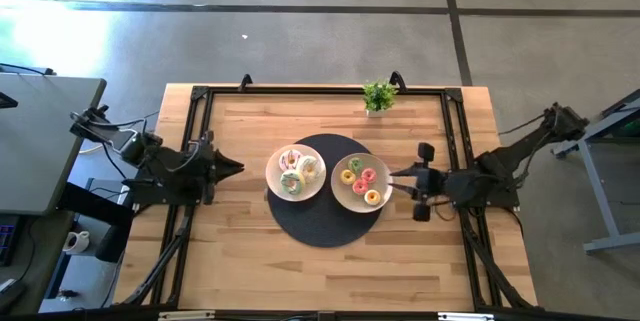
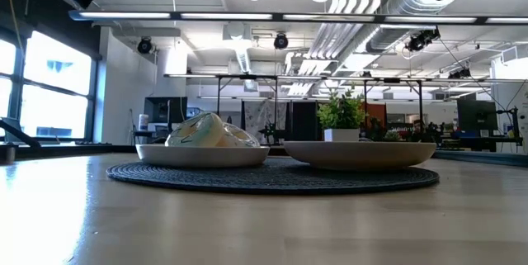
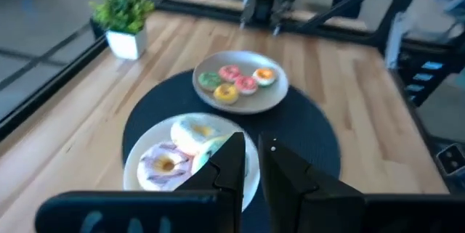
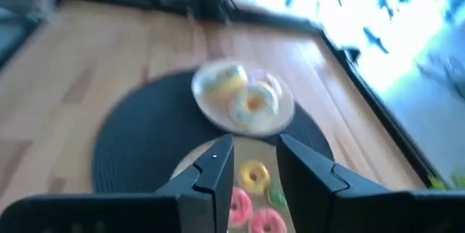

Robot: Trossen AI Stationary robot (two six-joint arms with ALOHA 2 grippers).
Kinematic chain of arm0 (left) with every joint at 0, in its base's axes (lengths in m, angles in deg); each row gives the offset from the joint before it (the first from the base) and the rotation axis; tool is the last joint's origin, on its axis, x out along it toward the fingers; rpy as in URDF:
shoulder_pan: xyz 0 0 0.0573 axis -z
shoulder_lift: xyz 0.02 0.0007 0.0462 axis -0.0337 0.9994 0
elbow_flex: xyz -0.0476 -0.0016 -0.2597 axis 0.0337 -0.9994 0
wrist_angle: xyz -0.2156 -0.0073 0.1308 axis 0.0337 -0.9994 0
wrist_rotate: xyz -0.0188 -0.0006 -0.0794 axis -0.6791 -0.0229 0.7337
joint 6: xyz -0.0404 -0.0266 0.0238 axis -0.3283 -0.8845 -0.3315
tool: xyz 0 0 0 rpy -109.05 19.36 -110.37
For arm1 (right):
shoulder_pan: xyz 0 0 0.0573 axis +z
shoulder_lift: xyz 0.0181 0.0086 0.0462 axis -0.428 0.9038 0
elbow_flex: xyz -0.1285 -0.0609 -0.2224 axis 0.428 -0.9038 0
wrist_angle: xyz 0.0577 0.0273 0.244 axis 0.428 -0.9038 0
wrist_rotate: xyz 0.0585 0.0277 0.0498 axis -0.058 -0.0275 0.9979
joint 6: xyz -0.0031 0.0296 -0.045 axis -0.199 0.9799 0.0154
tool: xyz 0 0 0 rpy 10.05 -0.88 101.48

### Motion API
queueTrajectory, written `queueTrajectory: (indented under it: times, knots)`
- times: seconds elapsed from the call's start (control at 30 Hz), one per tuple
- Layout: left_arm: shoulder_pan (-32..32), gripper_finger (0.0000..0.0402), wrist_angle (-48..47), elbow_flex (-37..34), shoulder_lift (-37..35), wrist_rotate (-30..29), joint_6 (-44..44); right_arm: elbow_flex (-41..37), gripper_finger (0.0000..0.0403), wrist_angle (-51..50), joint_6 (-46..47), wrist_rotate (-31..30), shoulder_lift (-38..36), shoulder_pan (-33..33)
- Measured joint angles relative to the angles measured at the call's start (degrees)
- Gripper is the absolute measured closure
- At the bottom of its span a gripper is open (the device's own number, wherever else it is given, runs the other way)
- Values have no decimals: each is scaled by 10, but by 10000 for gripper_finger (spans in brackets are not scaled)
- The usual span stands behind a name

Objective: Pick & Place donuts
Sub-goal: Return to Home Position

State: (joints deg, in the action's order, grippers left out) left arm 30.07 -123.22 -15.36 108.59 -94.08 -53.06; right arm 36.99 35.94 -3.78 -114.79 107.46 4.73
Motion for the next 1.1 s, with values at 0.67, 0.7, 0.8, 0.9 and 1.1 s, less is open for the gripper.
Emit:
queueTrajectory:
  times: [0.67, 0.7, 0.8, 0.9, 1.1]
  knots:
    - [0, 360, 47, -84, -267, -22, 120, -252, 306, 262, -208, 143, -327, -117]
    - [0, 360, 64, -93, -275, -23, 128, -252, 306, 256, -213, 150, -337, -121]
    - [0, 360, 149, -141, -287, -19, 168, -252, 306, 246, -224, 151, -357, -136]
    - [0, 360, 216, -195, -286, 16, 213, -252, 307, 247, -234, 159, -363, -154]
    - [0, 360, 304, -278, -286, 40, 221, -252, 306, 230, -264, 218, -363, -192]
